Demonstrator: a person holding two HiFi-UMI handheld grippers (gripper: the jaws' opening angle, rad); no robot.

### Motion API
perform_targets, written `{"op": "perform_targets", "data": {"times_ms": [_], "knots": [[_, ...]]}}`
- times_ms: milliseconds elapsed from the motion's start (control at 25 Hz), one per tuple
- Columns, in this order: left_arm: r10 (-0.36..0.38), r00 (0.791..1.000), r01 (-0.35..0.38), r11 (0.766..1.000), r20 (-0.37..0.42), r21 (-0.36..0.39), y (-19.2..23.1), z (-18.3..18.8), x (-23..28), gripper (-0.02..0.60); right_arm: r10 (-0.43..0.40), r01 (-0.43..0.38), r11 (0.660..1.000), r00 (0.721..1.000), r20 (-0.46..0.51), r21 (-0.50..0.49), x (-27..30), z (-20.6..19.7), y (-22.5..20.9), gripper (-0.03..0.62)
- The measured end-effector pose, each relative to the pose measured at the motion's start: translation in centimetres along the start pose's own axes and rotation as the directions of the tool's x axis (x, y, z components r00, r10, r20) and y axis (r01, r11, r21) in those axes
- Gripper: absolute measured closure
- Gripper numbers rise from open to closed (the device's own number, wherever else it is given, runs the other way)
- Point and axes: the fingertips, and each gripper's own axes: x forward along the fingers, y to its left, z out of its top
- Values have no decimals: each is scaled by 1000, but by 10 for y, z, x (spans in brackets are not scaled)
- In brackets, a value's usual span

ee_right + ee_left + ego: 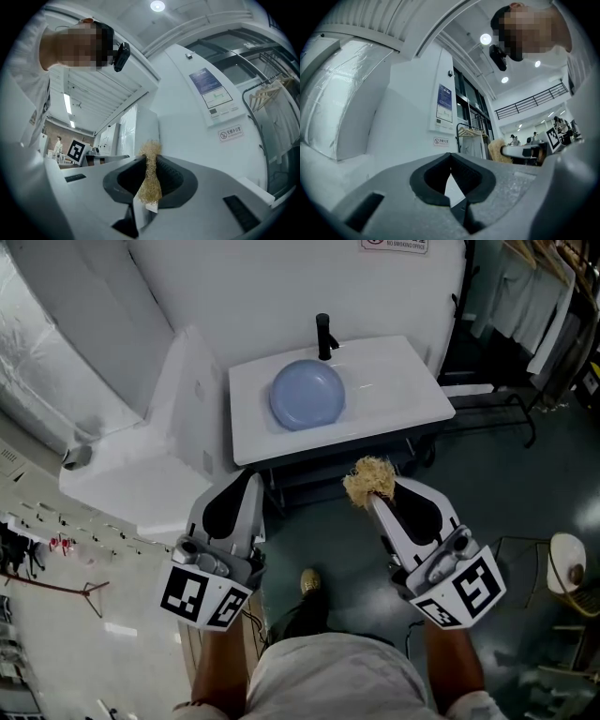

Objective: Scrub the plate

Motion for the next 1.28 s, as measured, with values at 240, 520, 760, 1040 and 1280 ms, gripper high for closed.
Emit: {"op": "perform_targets", "data": {"times_ms": [240,520,760,1040,1280], "knots": [[-28,1000,28,1000,-4,-1,56,-8,45,565,-30,30,1000,999,-18,-4,61,-15,-32,533],[-59,998,58,998,-16,-20,111,-28,91,565,-61,61,998,997,-45,-8,123,-36,-65,533],[-85,996,85,996,-14,-31,140,-36,120,565,-76,75,997,995,-59,-19,162,-46,-85,533],[-86,996,85,996,-33,-42,167,-49,136,565,-74,73,997,994,-79,-25,189,-58,-89,533],[-69,996,66,996,-57,-58,178,-62,144,565,-60,58,998,993,-97,-26,200,-65,-93,533]]}}
